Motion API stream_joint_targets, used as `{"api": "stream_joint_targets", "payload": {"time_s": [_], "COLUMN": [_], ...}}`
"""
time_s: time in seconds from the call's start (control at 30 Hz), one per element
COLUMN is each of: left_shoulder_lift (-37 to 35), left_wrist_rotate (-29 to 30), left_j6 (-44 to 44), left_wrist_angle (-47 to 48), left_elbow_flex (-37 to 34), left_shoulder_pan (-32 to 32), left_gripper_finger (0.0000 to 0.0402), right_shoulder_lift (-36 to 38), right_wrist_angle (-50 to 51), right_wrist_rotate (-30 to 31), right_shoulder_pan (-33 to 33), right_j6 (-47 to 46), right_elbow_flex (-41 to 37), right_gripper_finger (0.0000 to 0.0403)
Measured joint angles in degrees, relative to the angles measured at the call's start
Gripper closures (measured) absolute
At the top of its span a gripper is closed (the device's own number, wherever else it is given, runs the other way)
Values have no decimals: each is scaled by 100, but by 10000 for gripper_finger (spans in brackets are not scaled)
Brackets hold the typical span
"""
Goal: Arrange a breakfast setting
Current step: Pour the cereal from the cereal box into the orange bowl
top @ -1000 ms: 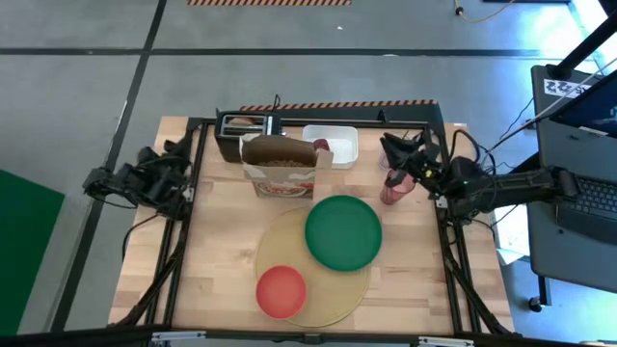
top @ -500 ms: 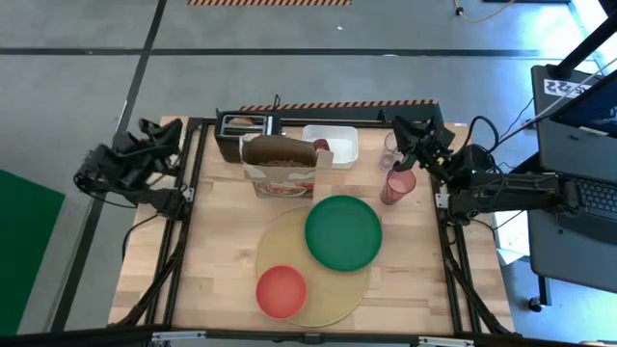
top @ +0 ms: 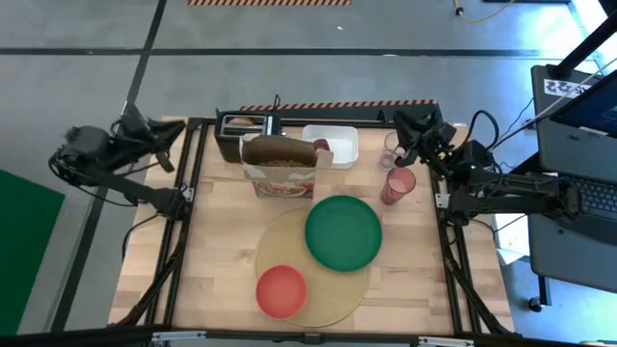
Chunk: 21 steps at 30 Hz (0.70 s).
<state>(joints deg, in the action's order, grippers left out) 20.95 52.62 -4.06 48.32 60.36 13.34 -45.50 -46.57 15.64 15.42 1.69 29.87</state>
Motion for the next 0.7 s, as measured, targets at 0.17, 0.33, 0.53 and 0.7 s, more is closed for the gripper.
{"api": "stream_joint_targets", "payload": {"time_s": [0.17, 0.33, 0.53, 0.7], "left_shoulder_lift": [78, 74, 85, 367], "left_wrist_rotate": [-265, -360, -853, -2134], "left_j6": [-1245, -1312, 642, 1522], "left_wrist_angle": [872, -103, -3265, -5196], "left_elbow_flex": [-503, -1353, -1788, -1788], "left_shoulder_pan": [0, -7, -438, -1361], "left_gripper_finger": [356, 356, 356, 356], "right_shoulder_lift": [-44, -50, -52, -50], "right_wrist_angle": [31, 113, 170, 166], "right_wrist_rotate": [65, 179, 173, 124], "right_shoulder_pan": [2, 2, 2, 0], "right_j6": [79, 165, 167, 110], "right_elbow_flex": [0, 0, 0, 0], "right_gripper_finger": [317, 317, 317, 317]}}
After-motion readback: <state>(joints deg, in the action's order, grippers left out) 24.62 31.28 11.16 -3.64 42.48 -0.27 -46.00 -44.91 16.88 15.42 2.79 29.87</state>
